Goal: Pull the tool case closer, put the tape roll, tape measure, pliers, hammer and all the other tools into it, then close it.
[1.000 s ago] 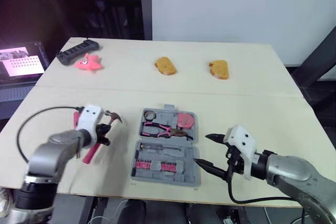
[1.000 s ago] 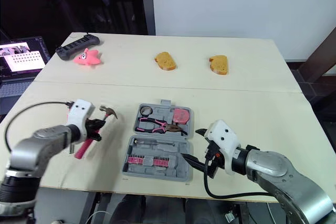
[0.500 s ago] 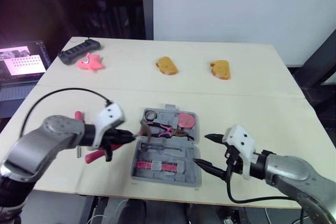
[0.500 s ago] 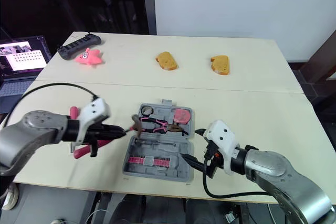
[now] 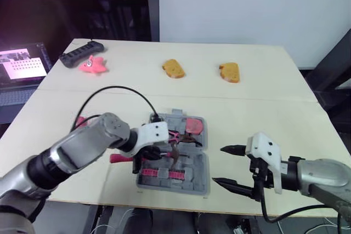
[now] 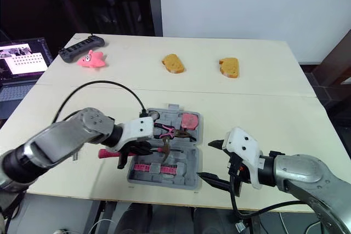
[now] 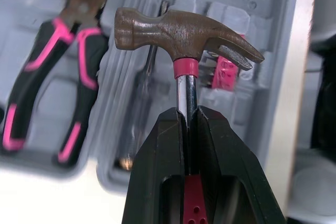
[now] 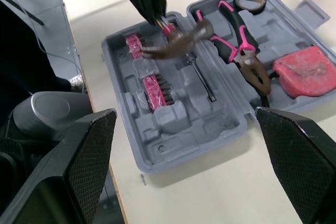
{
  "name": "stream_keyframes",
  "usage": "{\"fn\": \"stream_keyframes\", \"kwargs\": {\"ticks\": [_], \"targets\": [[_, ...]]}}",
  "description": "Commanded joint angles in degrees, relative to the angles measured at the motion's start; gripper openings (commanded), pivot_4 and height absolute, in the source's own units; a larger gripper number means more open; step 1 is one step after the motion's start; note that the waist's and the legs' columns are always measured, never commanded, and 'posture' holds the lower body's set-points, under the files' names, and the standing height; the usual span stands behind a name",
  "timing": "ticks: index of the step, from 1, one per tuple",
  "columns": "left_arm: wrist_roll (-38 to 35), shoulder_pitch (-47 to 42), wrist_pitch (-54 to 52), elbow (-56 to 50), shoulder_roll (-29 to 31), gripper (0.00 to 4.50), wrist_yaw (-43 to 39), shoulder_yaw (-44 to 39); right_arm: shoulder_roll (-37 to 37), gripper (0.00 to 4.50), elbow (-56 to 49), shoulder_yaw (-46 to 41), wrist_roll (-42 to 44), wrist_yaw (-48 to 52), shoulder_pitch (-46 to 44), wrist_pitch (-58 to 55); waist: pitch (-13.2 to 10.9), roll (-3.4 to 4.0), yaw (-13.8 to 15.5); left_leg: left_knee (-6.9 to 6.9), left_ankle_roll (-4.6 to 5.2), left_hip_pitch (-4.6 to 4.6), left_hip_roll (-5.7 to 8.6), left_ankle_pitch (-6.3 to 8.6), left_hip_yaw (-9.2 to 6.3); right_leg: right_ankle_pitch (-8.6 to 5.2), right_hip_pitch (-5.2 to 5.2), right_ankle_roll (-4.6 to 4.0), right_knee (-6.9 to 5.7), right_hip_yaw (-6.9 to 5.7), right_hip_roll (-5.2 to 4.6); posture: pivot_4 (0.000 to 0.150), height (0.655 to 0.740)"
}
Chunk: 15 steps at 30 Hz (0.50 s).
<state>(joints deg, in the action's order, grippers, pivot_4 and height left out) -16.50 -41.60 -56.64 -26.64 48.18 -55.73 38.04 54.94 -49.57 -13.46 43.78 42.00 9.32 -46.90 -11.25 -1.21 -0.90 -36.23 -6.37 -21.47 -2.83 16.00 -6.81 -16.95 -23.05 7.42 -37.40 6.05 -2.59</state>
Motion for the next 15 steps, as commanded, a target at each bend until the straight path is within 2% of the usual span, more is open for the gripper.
{"fn": "stream_keyframes", "kwargs": {"ticks": [1, 8, 15], "targets": [[4.03, -1.61, 4.40, 2.35, -5.27, 0.06, 1.14, 2.69, 0.17, 4.50, 0.55, -1.19, -1.10, 0.70, 0.58, 1.60, -0.01, -0.02, 0.10, -0.02, 0.00, -0.02, 0.00, 0.00, 0.00, 0.00, 0.00, 0.00, 0.01, 0.00, 0.00, 0.150, 0.7400], [8.03, -1.14, 6.44, 4.97, -11.47, 0.06, 1.09, 5.72, 0.73, 4.50, 2.04, -3.43, -2.13, 3.43, 2.40, 3.54, -0.01, -0.01, -0.13, -0.01, 0.01, 0.01, 0.00, 0.00, 0.00, 0.01, 0.01, 0.02, -0.03, 0.00, 0.01, 0.150, 0.7400], [10.45, -2.18, 4.13, 5.19, -16.36, 0.06, 1.15, 8.68, 0.95, 4.50, 3.50, -2.94, -3.68, 5.29, 1.76, 4.93, 0.00, -0.01, 0.13, -0.06, 0.01, 0.03, 0.00, 0.00, 0.00, 0.01, 0.07, 0.03, -0.04, 0.00, 0.00, 0.150, 0.7400]]}}
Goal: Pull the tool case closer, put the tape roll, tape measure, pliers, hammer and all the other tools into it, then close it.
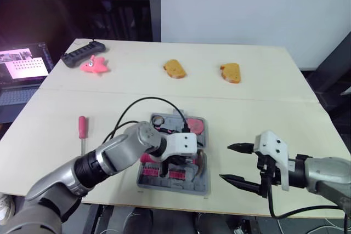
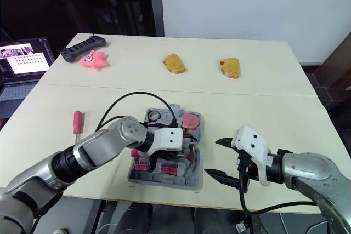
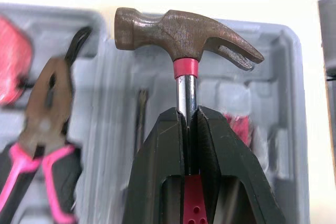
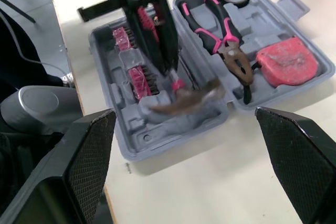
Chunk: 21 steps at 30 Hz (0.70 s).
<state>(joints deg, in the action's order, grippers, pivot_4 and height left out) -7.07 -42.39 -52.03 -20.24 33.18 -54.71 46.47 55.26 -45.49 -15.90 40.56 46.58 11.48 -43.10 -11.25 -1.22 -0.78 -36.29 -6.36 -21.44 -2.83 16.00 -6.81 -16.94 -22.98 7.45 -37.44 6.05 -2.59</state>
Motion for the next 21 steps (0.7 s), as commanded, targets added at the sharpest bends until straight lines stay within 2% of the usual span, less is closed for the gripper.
{"fn": "stream_keyframes", "kwargs": {"ticks": [1, 13, 21], "targets": [[1.49, -1.57, -0.36, -1.07, -1.60, 0.06, -0.06, 0.60, 0.60, 4.50, -0.60, -0.48, -0.54, 0.81, -0.39, 1.19, 0.00, 0.00, 0.01, 0.00, 0.00, 0.00, 0.00, 0.00, 0.00, 0.00, 0.00, 0.00, 0.00, 0.00, 0.00, 0.150, 0.7400], [4.03, -2.85, -0.45, 0.24, -0.10, 0.06, -3.77, 2.02, -0.17, 4.50, -1.68, 0.43, -0.51, -0.10, -0.72, 0.60, 0.00, 0.01, 0.00, 0.00, 0.00, 0.04, 0.00, 0.00, 0.00, 0.00, 0.03, 0.01, 0.00, 0.00, 0.00, 0.150, 0.7400], [5.19, -4.42, 1.18, 4.03, -1.14, 0.06, -6.42, 2.88, -1.14, 4.50, -2.35, 2.13, -0.61, -2.19, -0.79, 0.60, 0.00, 0.01, 0.01, -0.01, 0.00, 0.03, 0.00, 0.00, 0.00, 0.00, 0.04, 0.01, 0.00, 0.00, 0.00, 0.150, 0.7400]]}}
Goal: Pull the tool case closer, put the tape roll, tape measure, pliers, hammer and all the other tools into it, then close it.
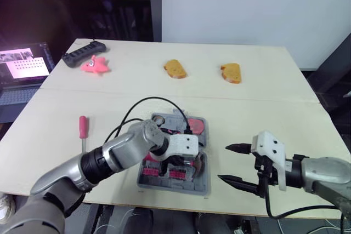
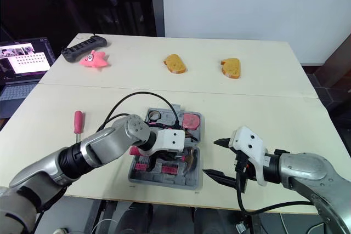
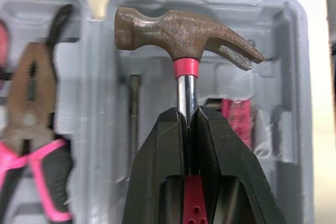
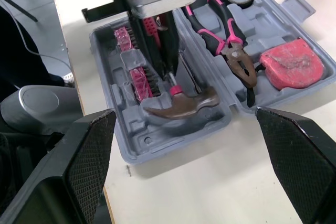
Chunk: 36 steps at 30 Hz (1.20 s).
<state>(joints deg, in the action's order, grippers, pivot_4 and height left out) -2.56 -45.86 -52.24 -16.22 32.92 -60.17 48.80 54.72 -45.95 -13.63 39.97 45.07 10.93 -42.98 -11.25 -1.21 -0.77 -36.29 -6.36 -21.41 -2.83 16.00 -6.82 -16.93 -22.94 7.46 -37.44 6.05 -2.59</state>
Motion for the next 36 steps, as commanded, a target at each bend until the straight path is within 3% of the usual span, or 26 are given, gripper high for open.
{"fn": "stream_keyframes", "kwargs": {"ticks": [1, 30, 36], "targets": [[0.83, -0.94, 1.55, 0.49, -1.14, 0.06, -1.14, 0.61, -0.71, 4.50, -2.06, -0.07, 0.04, -0.95, -0.16, 0.46, 0.00, 0.00, 0.01, 0.00, 0.00, 0.00, 0.00, 0.00, 0.00, 0.00, 0.00, 0.00, 0.00, 0.00, 0.00, 0.150, 0.7400], [3.27, 0.32, 3.80, 3.46, -2.18, 0.06, -2.30, 0.04, -1.20, 4.50, -3.35, 1.44, 0.19, -4.08, 0.74, 0.25, 0.00, 0.00, -0.05, -0.01, 0.00, 0.02, 0.00, 0.00, -0.01, 0.00, 0.02, 0.00, -0.02, 0.00, 0.00, 0.150, 0.7400], [4.63, 0.09, 5.79, 4.39, -2.37, 2.82, -1.27, -0.57, -1.28, 4.50, -3.41, 1.33, 0.54, -4.34, 0.54, 0.17, 0.01, 0.01, 0.01, -0.05, 0.00, 0.05, 0.00, 0.00, -0.01, 0.00, 0.08, 0.00, -0.01, 0.00, 0.00, 0.150, 0.7400]]}}
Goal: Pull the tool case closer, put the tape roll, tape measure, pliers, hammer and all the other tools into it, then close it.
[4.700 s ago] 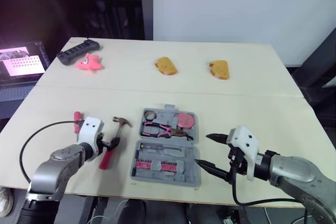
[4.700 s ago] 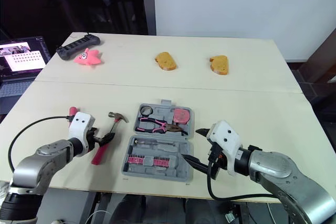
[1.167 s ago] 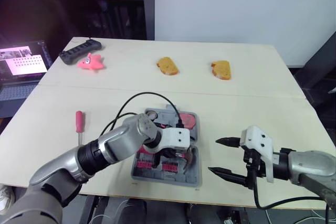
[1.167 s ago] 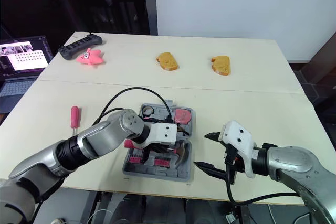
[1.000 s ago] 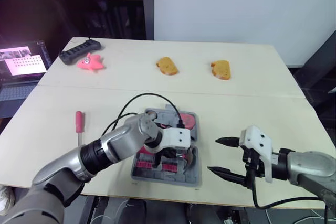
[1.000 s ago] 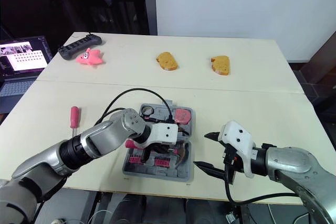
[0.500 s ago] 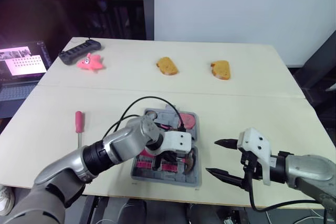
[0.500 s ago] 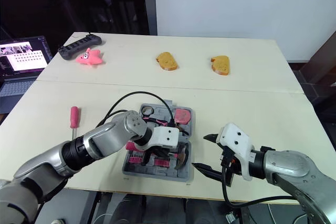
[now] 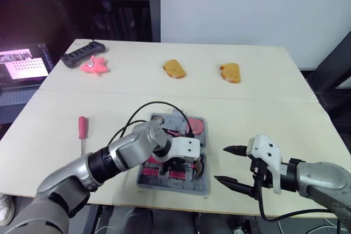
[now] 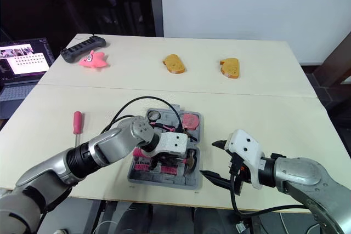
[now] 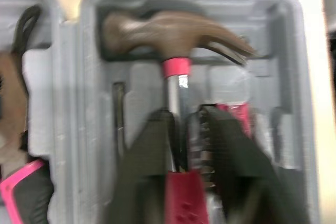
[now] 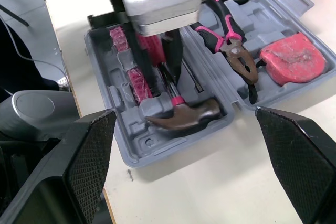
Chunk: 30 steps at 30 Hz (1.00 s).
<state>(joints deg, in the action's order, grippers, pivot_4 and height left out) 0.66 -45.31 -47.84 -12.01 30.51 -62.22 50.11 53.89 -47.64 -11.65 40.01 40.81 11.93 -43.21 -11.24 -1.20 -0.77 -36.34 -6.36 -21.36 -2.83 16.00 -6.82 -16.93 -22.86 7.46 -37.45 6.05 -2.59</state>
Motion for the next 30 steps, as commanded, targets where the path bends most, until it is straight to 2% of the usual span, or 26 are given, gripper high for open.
{"fn": "stream_keyframes", "kwargs": {"ticks": [1, 2, 8, 12, 15, 20, 21, 24, 27, 30], "targets": [[1.17, -0.51, 1.45, 0.21, -0.23, 3.33, 0.95, -2.57, -0.46, 4.50, -1.74, -0.73, 0.56, -0.08, -0.42, 0.38, 0.00, 0.00, -0.01, -0.01, 0.00, 0.00, 0.00, 0.00, 0.00, 0.00, 0.01, 0.00, 0.00, 0.00, 0.00, 0.150, 0.7400], [0.77, -0.58, 1.04, 0.06, -0.44, 3.80, 1.06, -3.44, -0.44, 4.50, -1.75, -0.84, 0.59, -0.05, -0.33, 0.39, 0.00, 0.00, 0.00, -0.01, 0.00, 0.00, 0.00, 0.00, 0.00, 0.00, 0.01, 0.00, 0.00, 0.00, 0.00, 0.150, 0.7400], [-1.48, 0.72, 1.16, -5.59, 3.99, 3.80, -0.67, -9.34, -0.42, 4.50, -1.99, -1.36, 1.03, -0.13, 0.11, 0.11, 0.01, 0.01, -0.18, 0.01, 0.00, 0.02, 0.00, 0.00, 0.00, 0.00, 0.00, 0.00, -0.01, 0.00, 0.01, 0.150, 0.7400], [-4.07, 5.37, 4.30, -9.03, 9.35, 3.80, -2.10, -15.43, -0.62, 4.50, -2.06, -1.56, 1.23, -0.47, 0.12, 0.00, 0.01, 0.02, -0.32, 0.04, 0.00, 0.02, -0.01, 0.00, 0.00, 0.00, -0.01, 0.01, -0.01, 0.00, 0.00, 0.150, 0.7400], [-8.66, 9.96, 3.90, -10.70, 9.67, 3.00, -1.86, -21.40, -0.74, 4.50, -1.98, -1.51, 1.32, -0.78, 0.04, -0.03, 0.01, 0.02, -0.08, 0.01, 0.00, 0.03, -0.01, 0.00, -0.01, 0.00, 0.00, 0.01, -0.04, -0.02, -0.01, 0.150, 0.7400], [-11.15, 18.42, 12.54, -10.81, 7.32, 0.44, 0.99, -27.04, -1.14, 4.50, -1.86, -0.99, 0.98, -1.37, 0.06, 0.02, 0.01, 0.02, 0.04, -0.04, 0.00, -0.01, 0.00, 0.00, 0.00, 0.00, 0.04, 0.01, 0.01, -0.02, -0.04, 0.150, 0.7400], [-11.61, 19.64, 13.83, -10.60, 6.74, 0.04, 1.23, -27.59, -1.18, 4.50, -1.81, -0.95, 0.98, -1.50, -0.03, 0.00, 0.01, 0.02, 0.03, -0.04, 0.00, 0.00, 0.00, 0.00, 0.00, 0.00, 0.05, 0.01, 0.00, -0.03, -0.04, 0.150, 0.7400], [-11.60, 22.03, 17.41, -8.62, 5.43, 0.04, 1.93, -27.91, -1.22, 4.50, -1.54, -0.72, 0.89, -1.65, -0.38, -0.02, 0.01, 0.02, 0.00, -0.04, 0.00, 0.02, 0.00, 0.00, 0.00, 0.00, 0.06, 0.00, 0.00, -0.03, -0.03, 0.150, 0.7400], [-8.12, 24.18, 24.73, -4.25, 6.64, 0.04, 1.65, -26.21, -1.24, 4.50, -1.50, -0.43, 0.78, -1.91, -0.76, -0.19, 0.02, 0.03, -0.07, -0.03, 0.00, 0.04, 0.00, 0.00, 0.00, 0.00, 0.07, 0.00, 0.00, -0.03, -0.03, 0.150, 0.7400], [-8.23, 25.67, 26.56, -1.53, 5.70, 0.04, 2.07, -26.86, -1.19, 4.50, -1.73, -0.49, 1.03, -2.20, -1.00, -0.51, 0.03, 0.05, -0.07, 0.00, 0.01, 0.05, -0.01, 0.00, 0.00, 0.00, 0.06, 0.00, 0.00, -0.03, -0.02, 0.150, 0.7400]]}}
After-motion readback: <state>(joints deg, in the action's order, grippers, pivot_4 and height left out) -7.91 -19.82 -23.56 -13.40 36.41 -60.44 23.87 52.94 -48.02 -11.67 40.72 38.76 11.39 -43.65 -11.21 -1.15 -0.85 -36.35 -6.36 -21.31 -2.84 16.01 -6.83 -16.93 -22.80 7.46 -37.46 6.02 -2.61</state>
